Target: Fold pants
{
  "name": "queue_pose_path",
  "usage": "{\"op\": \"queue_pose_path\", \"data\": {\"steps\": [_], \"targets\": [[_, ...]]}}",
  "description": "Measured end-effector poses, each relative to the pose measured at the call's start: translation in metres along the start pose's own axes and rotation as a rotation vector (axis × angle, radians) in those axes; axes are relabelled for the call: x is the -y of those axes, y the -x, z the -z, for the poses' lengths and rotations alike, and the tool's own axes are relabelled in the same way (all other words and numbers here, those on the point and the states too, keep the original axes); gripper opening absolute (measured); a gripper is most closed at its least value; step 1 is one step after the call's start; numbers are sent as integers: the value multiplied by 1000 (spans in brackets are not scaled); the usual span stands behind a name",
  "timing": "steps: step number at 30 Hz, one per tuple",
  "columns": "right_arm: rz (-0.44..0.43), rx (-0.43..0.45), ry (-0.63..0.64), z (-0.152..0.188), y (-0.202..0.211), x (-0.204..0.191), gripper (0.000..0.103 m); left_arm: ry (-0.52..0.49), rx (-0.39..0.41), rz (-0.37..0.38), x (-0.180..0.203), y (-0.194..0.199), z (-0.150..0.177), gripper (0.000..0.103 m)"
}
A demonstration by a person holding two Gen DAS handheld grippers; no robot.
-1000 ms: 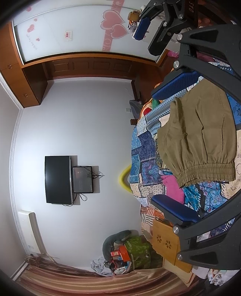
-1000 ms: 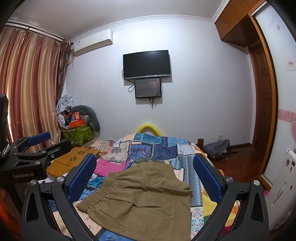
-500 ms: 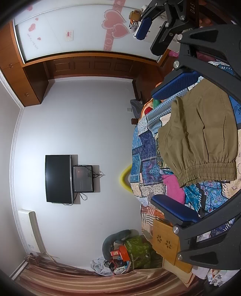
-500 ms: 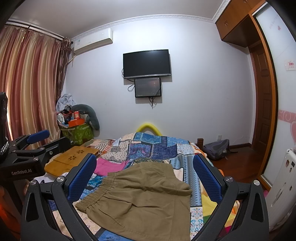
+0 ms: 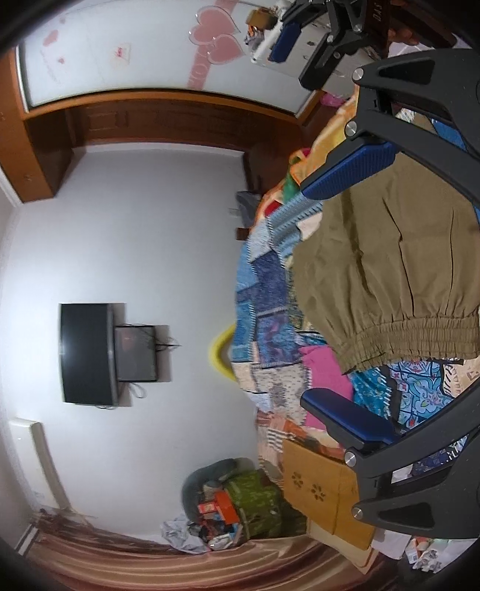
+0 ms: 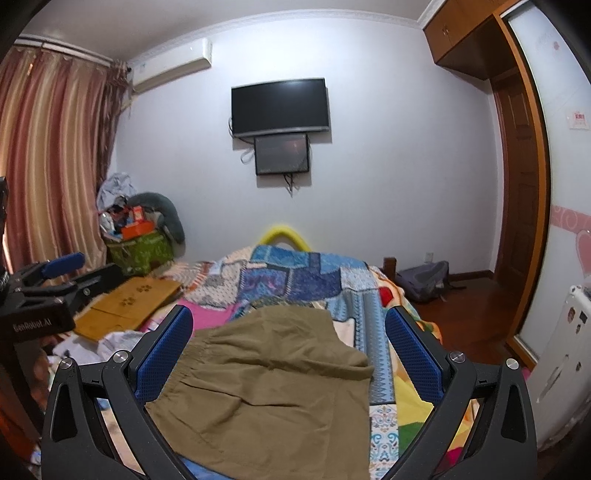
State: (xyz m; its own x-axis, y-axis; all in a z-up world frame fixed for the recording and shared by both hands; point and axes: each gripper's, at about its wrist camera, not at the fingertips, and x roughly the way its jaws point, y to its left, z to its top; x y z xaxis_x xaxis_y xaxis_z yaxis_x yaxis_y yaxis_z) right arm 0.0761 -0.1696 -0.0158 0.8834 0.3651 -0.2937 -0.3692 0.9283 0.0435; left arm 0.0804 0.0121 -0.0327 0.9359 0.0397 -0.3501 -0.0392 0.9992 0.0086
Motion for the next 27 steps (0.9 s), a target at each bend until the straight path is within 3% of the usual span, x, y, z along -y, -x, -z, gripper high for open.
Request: {"op": "queue_pose_path", "data": {"steps": [6, 14, 17, 21, 24, 27], "targets": [[62, -103, 55, 22, -47, 23, 103, -7, -92, -45, -24, -54, 12, 103], [30, -328, 18, 61, -113, 73, 102, -44, -279, -109, -61, -132, 45, 103], [19, -402, -7, 75, -139, 91, 102, -19, -385, -87, -77, -163, 64, 103], [-12, -484, -34, 92, -169, 110, 99, -17, -483, -111, -86, -194, 87, 103], [-27, -523, -38, 99, -188, 117, 97, 12, -549, -74, -91, -215, 100, 103], [-44, -568, -39, 106, -208, 123, 86, 23, -597, -39, -93, -229, 107, 94]]}}
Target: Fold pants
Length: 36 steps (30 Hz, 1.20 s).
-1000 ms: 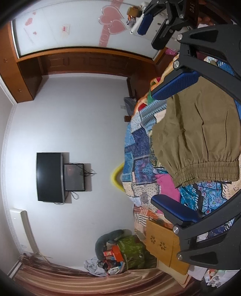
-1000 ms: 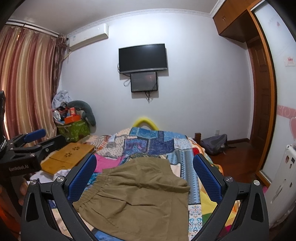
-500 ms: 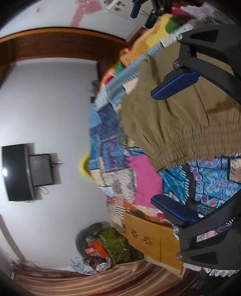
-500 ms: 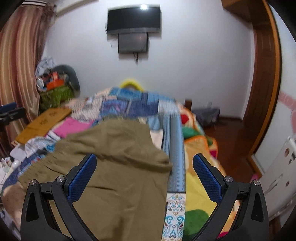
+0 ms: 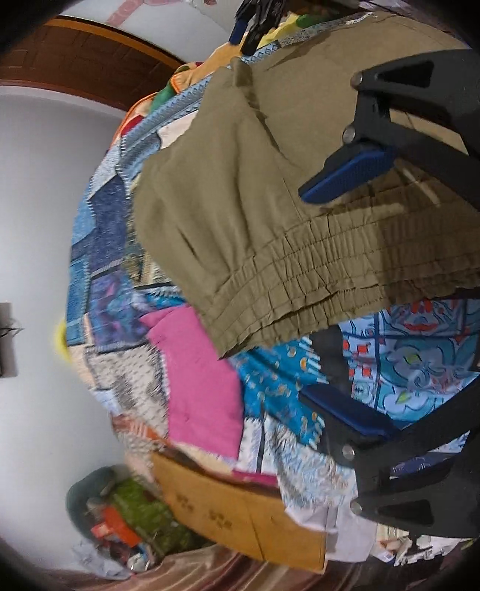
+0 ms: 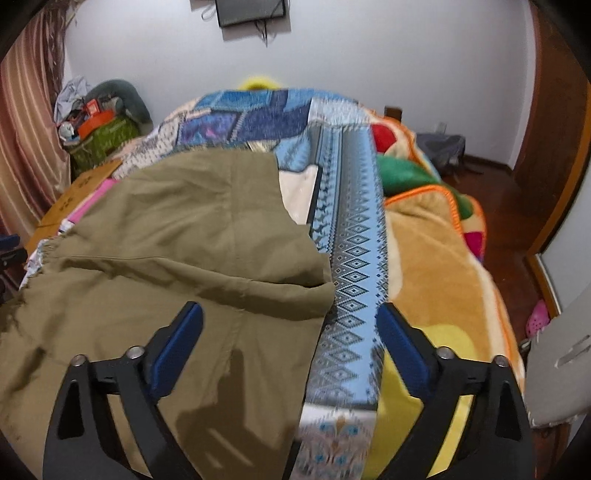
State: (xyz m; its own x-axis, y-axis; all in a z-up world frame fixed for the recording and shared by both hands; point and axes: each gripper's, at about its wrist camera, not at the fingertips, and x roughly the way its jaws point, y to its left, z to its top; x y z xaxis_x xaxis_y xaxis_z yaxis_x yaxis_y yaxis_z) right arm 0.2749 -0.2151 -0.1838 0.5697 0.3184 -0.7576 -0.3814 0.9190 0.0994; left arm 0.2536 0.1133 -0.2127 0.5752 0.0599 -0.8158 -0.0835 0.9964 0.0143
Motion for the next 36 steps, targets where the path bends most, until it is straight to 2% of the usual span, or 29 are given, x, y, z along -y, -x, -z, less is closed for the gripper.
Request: {"op": "queue_pose_path", "data": {"steps": [3, 6, 8, 9, 10, 12, 17, 19, 20, 22, 23, 24, 26, 28, 30, 31, 33, 36], "targets": [[-16, -34, 16, -7, -23, 6, 75, 1, -59, 42, -2, -15, -1, 84], [-57, -48, 66, -9, -34, 6, 61, -5, -91, 81, -3, -24, 2, 81], [-71, -65, 88, -10, -42, 6, 55, -9, -95, 87, -3, -27, 5, 81], [-62, -74, 97, -9, -46, 5, 49, -8, -94, 86, -4, -27, 5, 80], [-43, -88, 102, -8, -50, 5, 33, -4, -95, 88, -5, -28, 6, 80], [-44, -121, 82, -5, -59, 10, 31, -3, -92, 86, -7, -29, 6, 80], [-54, -117, 46, 2, -56, 14, 26, -11, -72, 47, -12, -27, 8, 81], [-28, -124, 46, 1, -56, 14, 14, -3, -69, 41, -15, -27, 8, 81], [-21, -127, 30, 2, -55, 16, 13, -2, -68, 35, -17, -27, 9, 80], [-37, -138, -10, 0, -55, 22, 12, -35, -49, -112, -22, -26, 11, 80], [-37, -144, -21, -3, -56, 24, 11, -51, -59, -176, -28, -29, 13, 76], [-30, -151, -27, -5, -55, 23, 10, -41, -95, -191, -38, -34, 16, 71], [-18, -164, -29, -5, -52, 21, 10, 28, -168, -135, -59, -40, 20, 57], [-18, -179, -31, -4, -47, 20, 12, 60, -157, -92, -68, -31, 22, 56], [-18, -191, -51, -7, -42, 21, 14, 62, -100, -79, -66, -14, 19, 58], [-18, -198, -60, -6, -38, 22, 14, 63, -77, -62, -64, -6, 16, 60], [-31, -197, -73, -7, -26, 24, 16, 64, -40, -26, -58, 7, 8, 76], [-44, -143, -66, -11, -4, 26, 34, 41, 12, 11, -39, 19, -6, 84]]}}
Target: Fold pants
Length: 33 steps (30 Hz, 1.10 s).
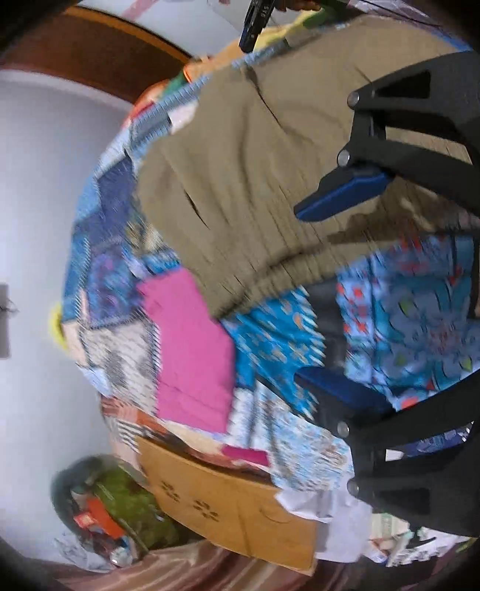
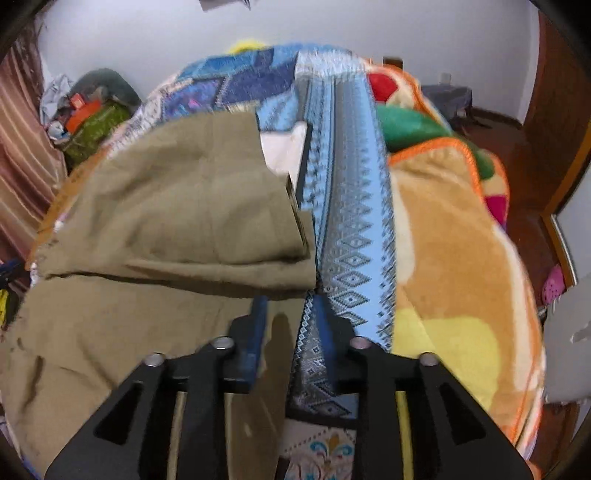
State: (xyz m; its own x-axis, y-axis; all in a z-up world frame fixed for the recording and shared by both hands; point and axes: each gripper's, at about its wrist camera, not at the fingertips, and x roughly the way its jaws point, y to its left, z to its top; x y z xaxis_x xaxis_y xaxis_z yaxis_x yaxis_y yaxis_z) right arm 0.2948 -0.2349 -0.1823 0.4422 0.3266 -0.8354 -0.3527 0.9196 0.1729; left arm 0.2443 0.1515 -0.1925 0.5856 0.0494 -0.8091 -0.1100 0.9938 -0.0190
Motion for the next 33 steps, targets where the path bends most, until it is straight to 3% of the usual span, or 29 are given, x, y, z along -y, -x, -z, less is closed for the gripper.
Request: {"op": "queue_pose_path", "data": {"steps": [1, 4, 10, 15, 18, 22, 26, 29, 33], "targets": [[-1, 19, 10, -2, 6, -2, 43, -8, 5, 13, 5, 1, -5, 85], [-1, 74, 34, -10, 17, -4, 55, -29, -8, 40, 24, -11, -14, 88], [-30, 94, 13, -35, -7, 2, 55, -18, -102, 25, 34, -53, -18, 88], [-80, 4, 7, -39, -51, 4, 55, 13, -150, 90, 30, -75, -12, 88], [-109, -40, 4, -32, -72, 2, 38, -9, -137, 83, 31, -78, -12, 89], [-38, 22, 60, -26, -70, -6, 17, -44, -110, 7, 37, -84, -12, 87], [-23, 28, 70, -26, -68, -3, 14, -72, -70, -81, 39, -84, -11, 86], [43, 13, 159, -22, -66, -13, 13, -77, -81, -86, 32, -80, -11, 85], [49, -21, 190, -14, -59, -16, 12, -118, -74, -96, 29, -79, -8, 85]]}}
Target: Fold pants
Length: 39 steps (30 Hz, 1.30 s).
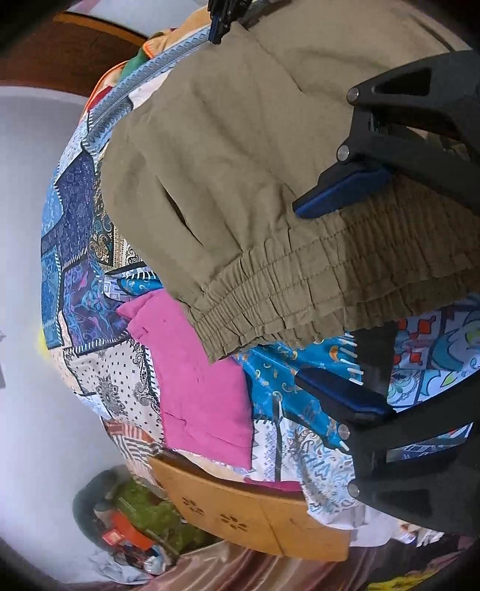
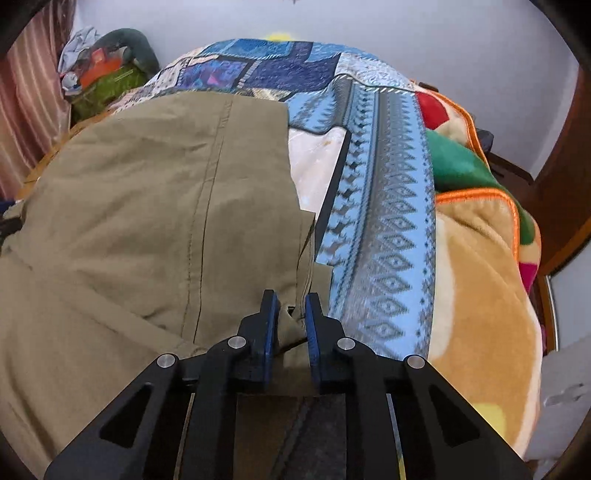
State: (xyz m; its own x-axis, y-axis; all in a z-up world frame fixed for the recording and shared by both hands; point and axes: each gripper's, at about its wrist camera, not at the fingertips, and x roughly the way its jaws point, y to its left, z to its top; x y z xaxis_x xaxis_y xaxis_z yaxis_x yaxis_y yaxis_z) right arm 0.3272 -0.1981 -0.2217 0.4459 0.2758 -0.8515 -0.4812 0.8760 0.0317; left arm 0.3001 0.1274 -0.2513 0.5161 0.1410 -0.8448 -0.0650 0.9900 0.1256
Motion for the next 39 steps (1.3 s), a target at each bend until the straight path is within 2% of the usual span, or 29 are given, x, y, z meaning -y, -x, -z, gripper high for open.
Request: {"op": "queue_pose_path", "data": {"steps": [4, 8, 11, 15, 18, 20, 22, 23, 26, 32, 36, 38, 39], "targets": [[-8, -18, -101, 5, 0, 7, 12, 37, -31, 64, -9, -3, -4, 84], [-17, -64, -130, 0, 6, 8, 14, 93, -59, 133, -18, 10, -6, 84], [-7, -82, -101, -6, 19, 7, 18, 123, -24, 125, -27, 29, -12, 84], [-2, 12, -119, -18, 49, 10, 33, 147, 32, 101, -43, 42, -28, 86], [-10, 72, -119, -34, 61, 10, 37, 142, 49, 47, -51, 36, -43, 87], [-10, 102, -111, -48, 63, 8, 45, 147, 43, 38, -55, 26, -51, 87], [1, 132, -108, -64, 58, 5, 61, 150, 31, 41, -58, 12, -58, 87], [11, 145, -108, -70, 55, 5, 64, 150, 22, 43, -59, 3, -62, 87], [17, 159, -98, -90, 35, 1, 64, 149, -8, 54, -59, -21, -68, 87], [-11, 123, -71, -124, -16, -3, 64, 113, -67, 58, -55, -65, -72, 87], [-36, 94, -68, -139, -50, -5, 63, 112, -79, 101, -56, -78, -71, 87], [-45, 55, -63, -145, -67, -6, 55, 105, -79, 111, -54, -81, -70, 87], [-41, 37, -61, -147, -77, -7, 50, 97, -77, 115, -52, -82, -70, 82]]}}
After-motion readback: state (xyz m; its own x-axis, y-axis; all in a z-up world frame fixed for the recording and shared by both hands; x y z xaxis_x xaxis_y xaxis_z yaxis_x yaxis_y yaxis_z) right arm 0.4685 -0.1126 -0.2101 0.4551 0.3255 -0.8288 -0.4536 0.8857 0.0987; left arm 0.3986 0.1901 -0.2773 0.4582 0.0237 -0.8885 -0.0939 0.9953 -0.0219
